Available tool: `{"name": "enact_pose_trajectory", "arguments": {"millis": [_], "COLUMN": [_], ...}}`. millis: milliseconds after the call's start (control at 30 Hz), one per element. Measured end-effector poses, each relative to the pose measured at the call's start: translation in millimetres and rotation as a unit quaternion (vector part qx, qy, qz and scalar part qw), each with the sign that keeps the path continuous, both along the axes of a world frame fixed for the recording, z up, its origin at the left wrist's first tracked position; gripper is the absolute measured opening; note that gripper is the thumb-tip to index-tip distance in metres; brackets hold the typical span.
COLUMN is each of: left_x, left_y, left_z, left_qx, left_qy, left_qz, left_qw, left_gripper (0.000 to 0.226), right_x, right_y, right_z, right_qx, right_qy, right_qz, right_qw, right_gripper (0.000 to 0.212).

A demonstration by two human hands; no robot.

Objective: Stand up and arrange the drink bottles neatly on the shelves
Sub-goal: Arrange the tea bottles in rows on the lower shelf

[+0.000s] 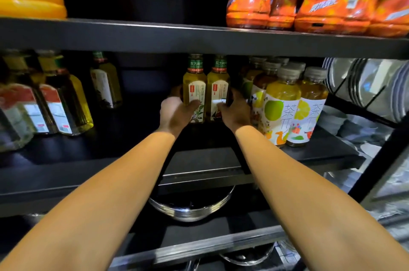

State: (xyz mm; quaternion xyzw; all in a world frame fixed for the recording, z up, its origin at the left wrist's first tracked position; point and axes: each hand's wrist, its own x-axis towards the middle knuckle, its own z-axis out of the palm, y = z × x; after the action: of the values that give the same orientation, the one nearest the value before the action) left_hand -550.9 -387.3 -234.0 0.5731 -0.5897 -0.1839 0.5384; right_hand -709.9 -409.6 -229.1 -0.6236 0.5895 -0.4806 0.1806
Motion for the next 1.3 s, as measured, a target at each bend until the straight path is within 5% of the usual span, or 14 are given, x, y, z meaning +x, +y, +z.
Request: {"name": "enact_pose_trajectory", "arguments": {"millis": [200,400,600,767,867,1000,1100,1300], "left_x": [27,124,242,303,313,311,301,301], "left_y": [29,124,206,212,195,166,143,118], "left_z": [9,0,5,5,2,6,14,11], "left_qx": [0.021,0.006,0.027,0.052,0.058,0.020,0.028,0.005], "left_qy": [-0.040,-0.051,-0.208,-0.142,-0.099,-0.052,-0.013,0.039], "left_qz": [0.041,0.136,0.338,0.370,0.333,0.297,0.314,0.329], "left_qw": [0.998,0.989,0.917,0.917,0.936,0.953,0.949,0.944], "left_gripper": [0.058,0.046,0.042,0.057,0.075,0.085,0.093,0.070], "right_x": [14,107,225,286,307,322,312,274], "right_y": [39,82,88,75,69,67,86,117], "right_z": [-9,0,17,31,31,24,25,17], "right_qx": [-0.080,-0.040,0.016,0.013,0.066,0.093,0.055,0.067], "right_qy": [-0.006,-0.048,-0.033,-0.022,-0.007,-0.030,-0.043,-0.053], "right_qz": [-0.061,0.088,0.213,0.241,0.262,0.253,0.255,0.234], "right_qw": [0.995,0.994,0.976,0.970,0.963,0.963,0.964,0.968], "right_gripper": [0.052,0.041,0.053,0.066,0.048,0.088,0.076,0.078]}}
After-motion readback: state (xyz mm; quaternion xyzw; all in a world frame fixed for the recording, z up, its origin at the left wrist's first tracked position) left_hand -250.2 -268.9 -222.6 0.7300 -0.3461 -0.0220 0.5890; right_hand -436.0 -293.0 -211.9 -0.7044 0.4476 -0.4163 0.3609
